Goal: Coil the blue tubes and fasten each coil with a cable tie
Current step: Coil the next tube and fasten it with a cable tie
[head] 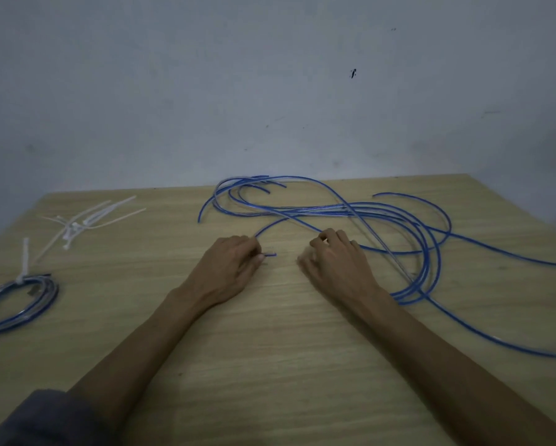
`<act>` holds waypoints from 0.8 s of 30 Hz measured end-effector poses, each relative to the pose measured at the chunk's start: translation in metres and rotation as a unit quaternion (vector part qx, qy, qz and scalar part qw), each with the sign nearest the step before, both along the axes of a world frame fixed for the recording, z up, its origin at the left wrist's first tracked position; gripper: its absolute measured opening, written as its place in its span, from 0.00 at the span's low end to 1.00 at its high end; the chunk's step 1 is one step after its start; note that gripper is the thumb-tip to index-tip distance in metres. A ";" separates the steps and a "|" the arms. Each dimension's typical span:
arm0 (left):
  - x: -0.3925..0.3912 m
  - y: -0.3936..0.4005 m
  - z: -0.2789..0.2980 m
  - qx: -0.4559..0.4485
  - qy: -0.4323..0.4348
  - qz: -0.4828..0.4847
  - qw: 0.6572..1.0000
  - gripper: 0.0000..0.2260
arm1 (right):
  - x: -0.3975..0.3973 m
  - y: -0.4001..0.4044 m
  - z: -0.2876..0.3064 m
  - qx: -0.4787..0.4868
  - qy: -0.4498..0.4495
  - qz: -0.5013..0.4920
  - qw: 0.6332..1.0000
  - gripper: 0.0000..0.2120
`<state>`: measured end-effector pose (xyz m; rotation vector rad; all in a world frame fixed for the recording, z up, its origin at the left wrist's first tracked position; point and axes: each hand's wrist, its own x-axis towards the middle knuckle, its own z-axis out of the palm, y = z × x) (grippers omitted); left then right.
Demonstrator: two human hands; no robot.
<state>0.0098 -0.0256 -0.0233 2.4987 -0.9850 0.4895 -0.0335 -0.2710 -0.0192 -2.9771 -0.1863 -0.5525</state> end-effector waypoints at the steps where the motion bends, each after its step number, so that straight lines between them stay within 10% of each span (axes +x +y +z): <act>1: -0.001 0.000 -0.002 0.006 0.006 -0.007 1.000 0.06 | 0.001 -0.001 0.001 0.005 0.010 -0.012 1.000 0.21; 14: -0.004 -0.002 0.001 -0.098 0.087 0.048 0.990 0.23 | 0.034 -0.011 0.012 0.008 0.006 -0.058 0.998 0.18; 24: 0.047 -0.039 0.001 -0.061 -0.049 0.119 0.990 0.24 | 0.040 -0.005 0.013 0.053 -0.049 0.013 0.997 0.16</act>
